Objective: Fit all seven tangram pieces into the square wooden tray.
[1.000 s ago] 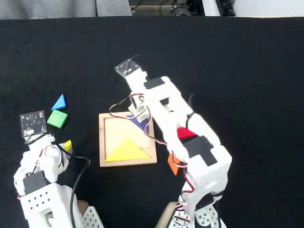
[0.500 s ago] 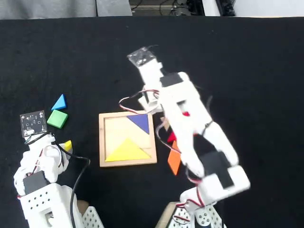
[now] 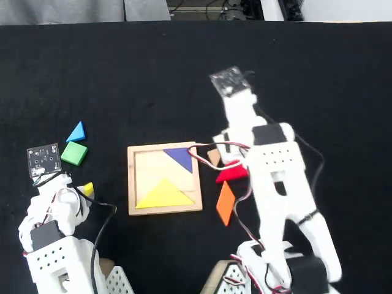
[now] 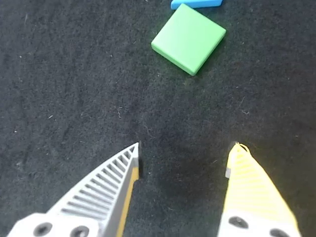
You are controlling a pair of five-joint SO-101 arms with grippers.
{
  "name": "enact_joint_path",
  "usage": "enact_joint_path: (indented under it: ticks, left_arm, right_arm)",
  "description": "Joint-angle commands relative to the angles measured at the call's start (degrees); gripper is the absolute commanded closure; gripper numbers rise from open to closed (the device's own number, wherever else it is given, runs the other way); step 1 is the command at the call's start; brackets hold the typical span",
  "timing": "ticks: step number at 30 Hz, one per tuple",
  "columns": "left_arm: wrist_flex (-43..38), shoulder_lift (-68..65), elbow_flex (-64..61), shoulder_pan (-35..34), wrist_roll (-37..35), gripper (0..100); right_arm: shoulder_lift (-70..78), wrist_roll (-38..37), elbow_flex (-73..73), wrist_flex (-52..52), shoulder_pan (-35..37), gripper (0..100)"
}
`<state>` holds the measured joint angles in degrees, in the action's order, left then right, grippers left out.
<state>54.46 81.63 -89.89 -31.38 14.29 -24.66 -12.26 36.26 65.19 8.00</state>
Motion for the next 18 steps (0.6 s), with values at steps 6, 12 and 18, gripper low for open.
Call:
enact_joint_path:
  ticks: [6, 12, 18]
  left_arm:
    - [-1.0, 0.4, 0.4, 0.0, -0.1, 72]
    - [-1.0, 0.4, 0.4, 0.0, -0.1, 72]
    - [-1.0, 0.4, 0.4, 0.0, -0.1, 72]
  right_arm:
    - [-2.6, 16.4, 3.7, 4.6, -3.8, 88.0]
    - [3.9, 32.6, 3.5, 4.6, -3.7, 68.4]
    - [13.8, 41.9, 0.4, -0.1, -4.0, 65.2]
